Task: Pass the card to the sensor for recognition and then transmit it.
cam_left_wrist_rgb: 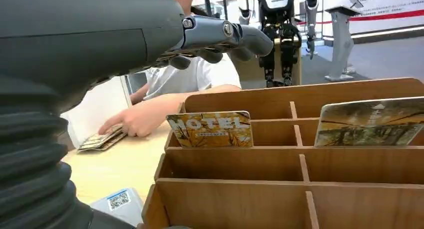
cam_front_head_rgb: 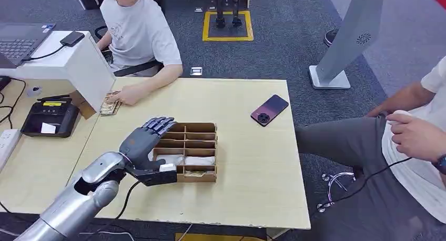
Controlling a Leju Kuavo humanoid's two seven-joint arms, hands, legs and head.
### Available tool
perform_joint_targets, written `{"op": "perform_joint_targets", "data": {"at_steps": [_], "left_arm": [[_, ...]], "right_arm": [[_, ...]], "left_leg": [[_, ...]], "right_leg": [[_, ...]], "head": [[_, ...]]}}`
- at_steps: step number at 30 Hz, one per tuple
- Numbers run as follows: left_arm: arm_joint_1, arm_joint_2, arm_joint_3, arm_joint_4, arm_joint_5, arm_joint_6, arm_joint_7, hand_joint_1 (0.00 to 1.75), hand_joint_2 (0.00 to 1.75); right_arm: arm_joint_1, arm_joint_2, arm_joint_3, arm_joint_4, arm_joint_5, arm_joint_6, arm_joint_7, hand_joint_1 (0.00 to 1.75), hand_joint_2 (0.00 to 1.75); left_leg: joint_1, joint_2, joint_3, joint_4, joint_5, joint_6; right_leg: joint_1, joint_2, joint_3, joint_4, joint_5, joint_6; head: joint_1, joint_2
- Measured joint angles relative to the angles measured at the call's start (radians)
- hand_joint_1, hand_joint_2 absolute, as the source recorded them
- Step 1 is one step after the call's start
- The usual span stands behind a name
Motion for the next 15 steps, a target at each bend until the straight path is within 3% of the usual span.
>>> {"op": "perform_joint_targets", "data": {"at_steps": [15], "left_arm": [[0.001,-0.003,0.000,0.000,0.001,-0.001,-0.003,0.00,1.75]], "right_arm": [[-0.001,0.000,0.003,0.000,0.000,0.000,0.000,0.00,0.00]], "left_leg": [[0.000,0.000,0.000,0.000,0.000,0.000]], "right_leg": [[0.000,0.000,0.000,0.000,0.000,0.000]], "head": [[0.000,0.000]]}}
